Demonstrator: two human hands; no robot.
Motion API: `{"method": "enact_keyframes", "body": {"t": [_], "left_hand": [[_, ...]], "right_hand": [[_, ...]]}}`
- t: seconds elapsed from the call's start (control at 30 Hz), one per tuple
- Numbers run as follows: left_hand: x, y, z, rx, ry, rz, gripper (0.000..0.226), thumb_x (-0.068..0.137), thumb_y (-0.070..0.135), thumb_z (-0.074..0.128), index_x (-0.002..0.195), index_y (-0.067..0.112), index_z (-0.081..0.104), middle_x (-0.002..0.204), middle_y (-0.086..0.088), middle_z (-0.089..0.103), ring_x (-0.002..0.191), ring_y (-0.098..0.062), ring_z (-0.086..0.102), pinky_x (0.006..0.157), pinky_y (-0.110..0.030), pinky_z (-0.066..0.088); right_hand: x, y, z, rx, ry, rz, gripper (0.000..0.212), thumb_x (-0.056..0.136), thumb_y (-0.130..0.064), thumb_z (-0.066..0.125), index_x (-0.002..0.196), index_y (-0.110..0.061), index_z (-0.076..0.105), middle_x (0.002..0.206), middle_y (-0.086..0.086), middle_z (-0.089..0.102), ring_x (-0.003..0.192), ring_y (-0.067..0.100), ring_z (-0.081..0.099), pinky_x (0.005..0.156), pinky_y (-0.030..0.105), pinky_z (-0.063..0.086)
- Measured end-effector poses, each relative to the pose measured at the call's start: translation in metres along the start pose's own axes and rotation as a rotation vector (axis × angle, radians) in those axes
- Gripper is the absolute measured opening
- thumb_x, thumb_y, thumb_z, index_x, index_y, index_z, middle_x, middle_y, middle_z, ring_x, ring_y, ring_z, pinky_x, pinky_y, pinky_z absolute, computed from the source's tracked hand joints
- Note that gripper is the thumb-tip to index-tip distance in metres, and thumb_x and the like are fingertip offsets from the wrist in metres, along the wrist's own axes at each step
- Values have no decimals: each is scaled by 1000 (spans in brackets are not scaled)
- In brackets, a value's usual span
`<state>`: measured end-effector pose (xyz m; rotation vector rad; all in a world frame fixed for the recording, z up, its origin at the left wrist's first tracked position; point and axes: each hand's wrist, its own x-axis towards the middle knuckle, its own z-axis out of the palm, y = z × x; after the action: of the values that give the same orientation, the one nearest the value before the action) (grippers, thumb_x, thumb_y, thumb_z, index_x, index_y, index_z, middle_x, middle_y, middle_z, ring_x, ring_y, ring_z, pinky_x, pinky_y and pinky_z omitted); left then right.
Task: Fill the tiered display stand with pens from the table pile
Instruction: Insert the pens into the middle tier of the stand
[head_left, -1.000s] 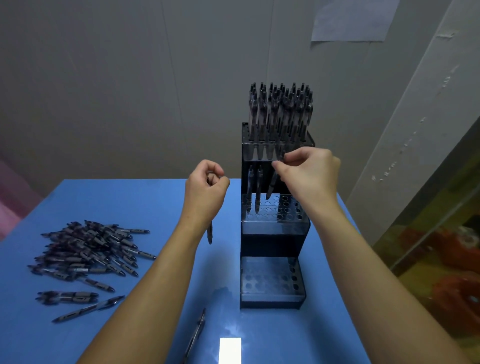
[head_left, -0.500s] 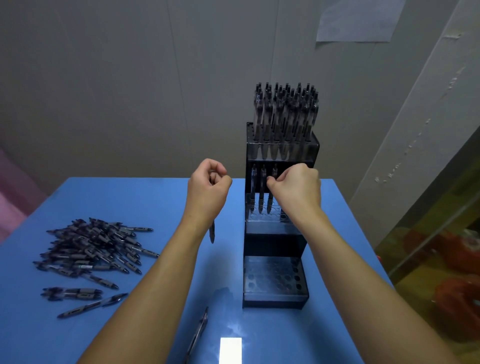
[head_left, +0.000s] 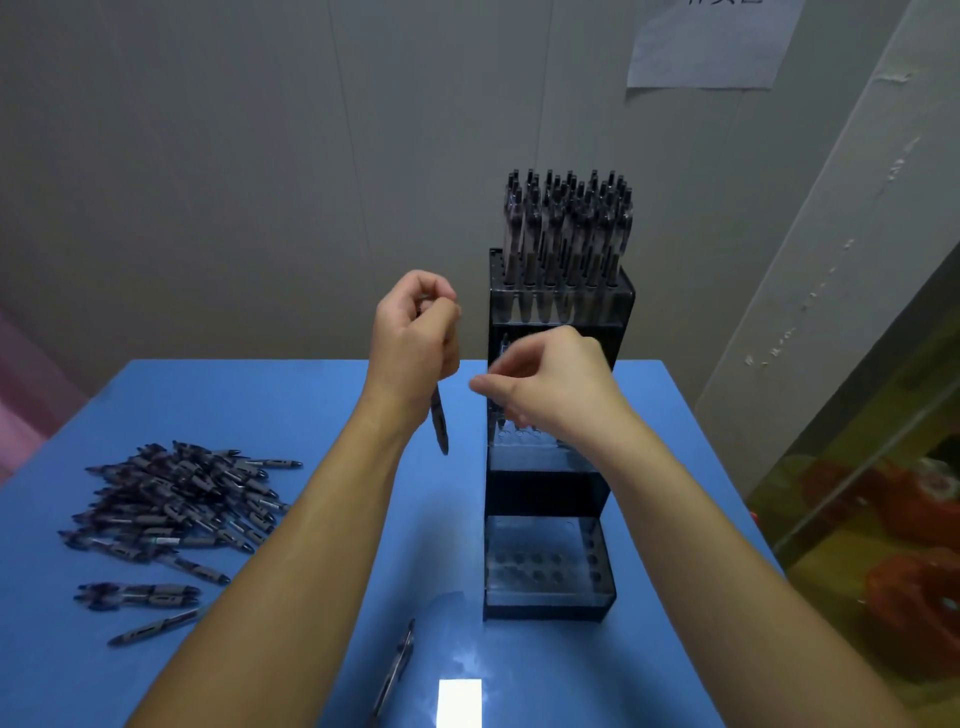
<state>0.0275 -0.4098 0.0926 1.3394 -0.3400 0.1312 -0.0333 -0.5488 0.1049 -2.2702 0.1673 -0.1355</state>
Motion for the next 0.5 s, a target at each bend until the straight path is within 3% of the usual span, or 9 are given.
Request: {"method": "enact_keyframes", "body": {"t": [0.1, 0.2, 0.33, 0.5], "left_hand": [[3, 10, 11, -134, -46, 0, 6, 78, 6, 44, 79, 12, 47, 55, 3, 25, 48, -15, 17, 46, -25, 19], [4, 13, 15, -186, -78, 47, 5, 80, 11, 45, 81, 9, 50, 55, 3, 28, 51, -17, 26, 49, -29, 31], [5, 9, 14, -150, -133, 81, 14, 82, 15, 45, 85, 7, 56, 59, 2, 39, 61, -19, 38, 61, -32, 39], [7, 4, 12, -73, -184, 114, 28, 86, 21, 43, 97, 3, 62, 78, -9, 57, 79, -23, 54, 69, -26, 45]], "right_hand": [[-2, -7, 14, 215, -41, -77, 16, 80, -29, 87, 89, -17, 80, 76, -5, 76, 71, 9, 72, 64, 23, 59], [2, -4, 23, 343, -9, -45, 16, 79, -26, 88, 88, -16, 80, 80, -4, 77, 78, 16, 73, 67, 26, 60], [3, 2, 25, 437, -17, -55, 9, 82, -18, 85, 86, -14, 78, 78, -1, 76, 73, 15, 69, 63, 22, 52], [3, 9, 20, 413, -27, -81, 9, 86, -12, 81, 83, -17, 74, 76, 0, 74, 63, 10, 67, 58, 21, 49]]}}
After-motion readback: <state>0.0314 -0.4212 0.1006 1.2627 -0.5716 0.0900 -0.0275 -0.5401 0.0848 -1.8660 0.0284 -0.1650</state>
